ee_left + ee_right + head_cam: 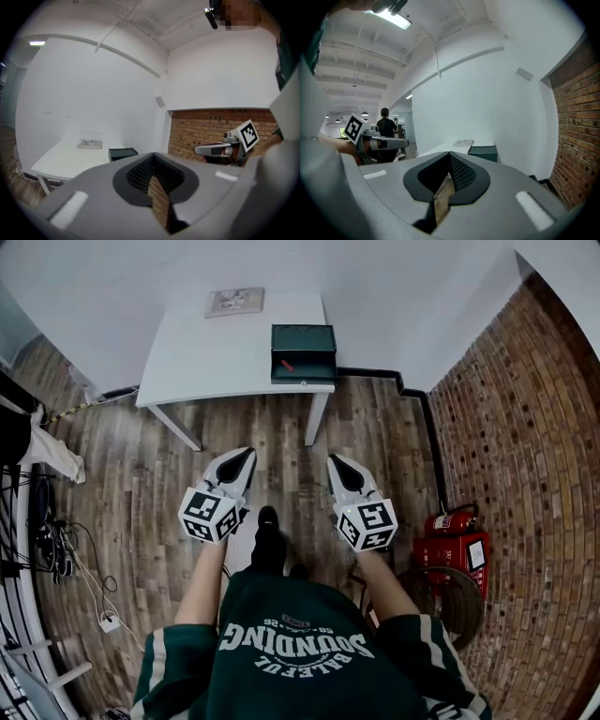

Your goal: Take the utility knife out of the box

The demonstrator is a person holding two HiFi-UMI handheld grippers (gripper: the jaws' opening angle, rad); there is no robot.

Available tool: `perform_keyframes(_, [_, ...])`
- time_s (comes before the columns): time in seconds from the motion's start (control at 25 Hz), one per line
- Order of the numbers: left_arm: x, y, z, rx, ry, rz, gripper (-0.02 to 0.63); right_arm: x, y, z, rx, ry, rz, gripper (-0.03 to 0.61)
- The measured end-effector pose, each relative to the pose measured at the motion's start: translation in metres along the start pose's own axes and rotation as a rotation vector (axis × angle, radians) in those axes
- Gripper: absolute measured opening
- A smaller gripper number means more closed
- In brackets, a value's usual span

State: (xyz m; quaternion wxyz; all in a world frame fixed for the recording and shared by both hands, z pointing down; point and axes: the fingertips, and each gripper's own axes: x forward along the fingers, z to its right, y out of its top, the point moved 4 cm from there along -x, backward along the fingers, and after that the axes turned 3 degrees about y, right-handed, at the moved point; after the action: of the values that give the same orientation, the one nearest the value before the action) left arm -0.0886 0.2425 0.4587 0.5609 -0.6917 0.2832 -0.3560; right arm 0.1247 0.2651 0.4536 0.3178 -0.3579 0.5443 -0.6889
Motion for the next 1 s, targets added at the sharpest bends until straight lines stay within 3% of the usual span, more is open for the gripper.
perform_keyframes(0.72, [0.140, 0.040, -0.161, 0.009, -0.100, -0.036, 0.051, 0.202, 0.048, 0.054, -0.009, -0.070, -0.036, 0.002])
perform_keyframes(1.0, [0.183, 0.035, -0.192, -0.020, -0.131, -0.069, 0.051, 0.245, 0.050, 0.079, 0.002, -0.106, -0.059, 0.002])
